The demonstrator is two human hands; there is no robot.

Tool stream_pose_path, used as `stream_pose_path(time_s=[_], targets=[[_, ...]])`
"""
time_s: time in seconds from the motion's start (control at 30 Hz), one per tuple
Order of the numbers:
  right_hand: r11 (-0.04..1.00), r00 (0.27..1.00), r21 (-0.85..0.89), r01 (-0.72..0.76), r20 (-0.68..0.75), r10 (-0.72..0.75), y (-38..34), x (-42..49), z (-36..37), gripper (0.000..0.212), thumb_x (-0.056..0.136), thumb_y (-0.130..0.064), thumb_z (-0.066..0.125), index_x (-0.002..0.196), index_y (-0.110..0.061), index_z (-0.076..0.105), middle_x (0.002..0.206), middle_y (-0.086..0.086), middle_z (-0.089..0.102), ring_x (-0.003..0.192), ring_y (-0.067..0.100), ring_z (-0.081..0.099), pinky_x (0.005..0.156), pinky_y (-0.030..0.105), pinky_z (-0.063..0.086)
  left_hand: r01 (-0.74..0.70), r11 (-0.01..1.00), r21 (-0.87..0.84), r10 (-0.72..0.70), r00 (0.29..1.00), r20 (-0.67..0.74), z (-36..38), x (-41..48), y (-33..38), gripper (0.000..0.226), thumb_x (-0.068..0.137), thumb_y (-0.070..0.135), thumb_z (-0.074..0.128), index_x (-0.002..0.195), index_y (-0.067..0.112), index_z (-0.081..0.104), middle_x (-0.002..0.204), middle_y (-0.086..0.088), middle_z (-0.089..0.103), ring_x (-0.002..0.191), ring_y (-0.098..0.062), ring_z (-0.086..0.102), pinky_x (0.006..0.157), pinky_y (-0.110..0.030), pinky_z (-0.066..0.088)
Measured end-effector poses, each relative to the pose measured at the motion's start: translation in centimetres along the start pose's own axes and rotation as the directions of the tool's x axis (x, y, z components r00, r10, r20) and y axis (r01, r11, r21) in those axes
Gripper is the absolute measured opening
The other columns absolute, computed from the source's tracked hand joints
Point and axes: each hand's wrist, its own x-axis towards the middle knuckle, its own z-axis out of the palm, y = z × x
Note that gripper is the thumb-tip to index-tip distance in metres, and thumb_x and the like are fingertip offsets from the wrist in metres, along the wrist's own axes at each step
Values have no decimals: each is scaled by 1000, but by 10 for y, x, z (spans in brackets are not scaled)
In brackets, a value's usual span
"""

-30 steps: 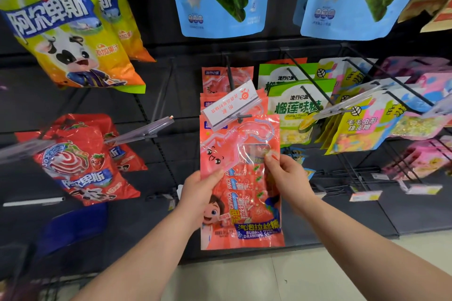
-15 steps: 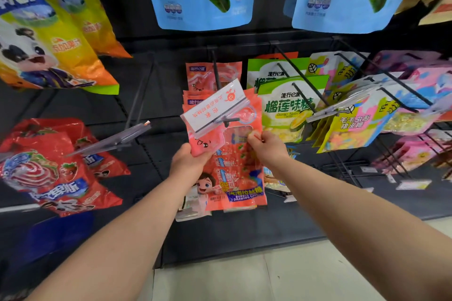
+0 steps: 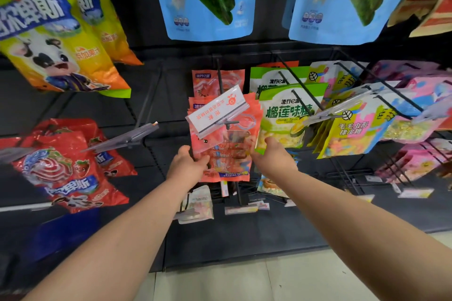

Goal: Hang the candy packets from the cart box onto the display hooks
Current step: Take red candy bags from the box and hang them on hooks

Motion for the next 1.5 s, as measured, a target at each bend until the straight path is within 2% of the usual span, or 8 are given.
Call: stream_pose_path(time_s=[0.1, 0.17, 0.27, 0.4, 0.63, 1.07, 1.3, 1.5], targets=[[934, 988, -321, 157, 45, -150, 3, -16, 1, 57, 94, -44, 45, 142, -15, 33, 141, 11, 39, 125, 34, 45, 94, 45, 44, -88, 949, 304, 81, 996, 34, -7, -15, -7, 50, 88, 46, 59, 127, 18, 46, 129, -6, 52, 115, -29, 54, 89, -38, 48], [815, 952, -494, 301, 113, -283, 3, -27, 2, 61, 93, -46, 46, 145, -18, 28, 147, 8, 33, 135, 32, 33, 104, 48, 34, -155, 821, 549, 125, 988, 92, -11, -27, -10, 60, 88, 52, 55, 137, 22, 38, 140, -6, 43, 127, -30, 44, 98, -42, 44], [701, 899, -569, 430, 199, -390, -3, -41, 5, 65, 93, -48, 47, 147, -19, 24, 156, 8, 18, 144, 31, 16, 112, 51, 22, -238, 657, 715, 174, 971, 163, -17, -46, -12, 75, 91, 55, 49, 152, 24, 18, 158, -6, 19, 145, -30, 19, 112, -46, 26], [652, 855, -558, 514, 274, -440, -18, -54, 15, 70, 95, -47, 43, 152, -19, 13, 160, 7, 10, 147, 31, 6, 115, 51, 15, -223, 636, 739, 150, 975, 165, -28, -68, -26, 79, 92, 56, 46, 154, 24, 10, 162, -6, 8, 149, -31, 6, 118, -50, 13], [541, 747, -526, 657, 356, -561, -48, -84, 49, 66, 94, -46, 45, 150, -23, 19, 157, 5, 16, 146, 33, 10, 115, 51, 14, -57, 642, 764, 18, 998, 60, -64, -112, -75, 81, 93, 55, 45, 155, 21, 6, 163, -7, 6, 149, -32, 3, 118, -49, 9], [403, 630, -491, 772, 509, -587, -113, -188, 125, 62, 96, -48, 39, 150, -26, 19, 159, 1, 18, 148, 29, 8, 117, 50, 12, 184, 726, 662, -152, 983, -106, -147, -210, -198, 84, 91, 57, 47, 155, 20, 6, 162, -6, 10, 149, -32, 2, 119, -51, 10], [240, 474, -422, 874, 634, -611, -179, -307, 214, 65, 96, -47, 42, 151, -25, 16, 159, 1, 16, 148, 29, 6, 118, 51, 11, 352, 711, 608, -268, 936, -228, -225, -309, -315, 85, 89, 59, 48, 154, 20, 10, 160, -10, 16, 147, -34, 11, 117, -51, 15], [155, 365, -349, 924, 688, -627, -222, -400, 280, 64, 96, -45, 43, 151, -24, 18, 158, 2, 19, 148, 29, 7, 118, 51, 10, 461, 683, 566, -373, 887, -272, -277, -384, -393, 84, 90, 59, 47, 154, 18, 10, 160, -10, 16, 148, -34, 10, 117, -51, 16]])
